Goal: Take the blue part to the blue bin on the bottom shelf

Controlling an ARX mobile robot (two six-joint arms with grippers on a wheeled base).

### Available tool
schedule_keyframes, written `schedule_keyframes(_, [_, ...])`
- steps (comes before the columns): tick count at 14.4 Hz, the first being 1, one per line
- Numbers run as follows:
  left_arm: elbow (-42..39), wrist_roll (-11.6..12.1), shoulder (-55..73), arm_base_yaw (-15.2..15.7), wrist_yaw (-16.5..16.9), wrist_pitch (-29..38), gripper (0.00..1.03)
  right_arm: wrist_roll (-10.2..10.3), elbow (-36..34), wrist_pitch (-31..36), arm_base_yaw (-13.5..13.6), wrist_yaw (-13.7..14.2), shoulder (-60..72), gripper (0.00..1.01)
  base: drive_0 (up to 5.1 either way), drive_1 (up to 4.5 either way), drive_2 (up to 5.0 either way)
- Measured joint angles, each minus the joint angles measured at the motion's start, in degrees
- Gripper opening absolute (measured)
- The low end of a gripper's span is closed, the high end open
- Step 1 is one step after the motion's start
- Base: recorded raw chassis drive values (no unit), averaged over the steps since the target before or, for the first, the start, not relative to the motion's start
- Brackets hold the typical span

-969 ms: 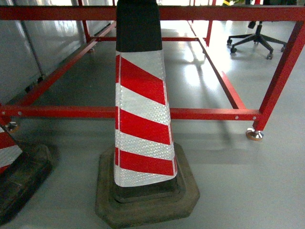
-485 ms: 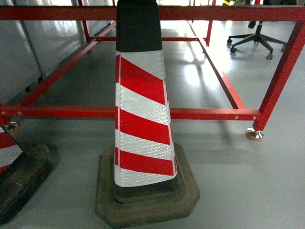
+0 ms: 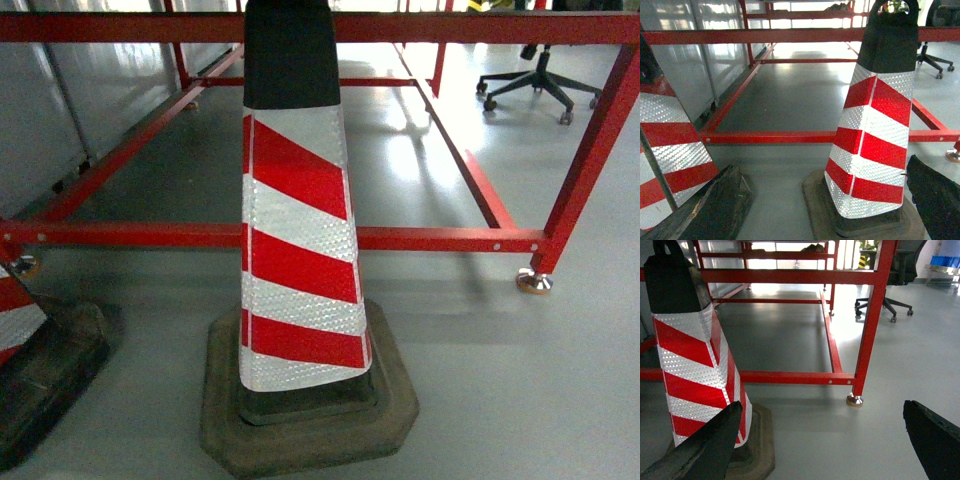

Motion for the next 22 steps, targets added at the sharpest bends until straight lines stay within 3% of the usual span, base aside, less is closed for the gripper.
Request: schedule_keyframes(22, [0.0, -0.02, 0.0, 0.0, -0.07, 0.02, 0.98, 0.0, 0.0, -0.04, 0.0, -0.07, 0.0, 0.98, 0.0, 0.0, 0.0])
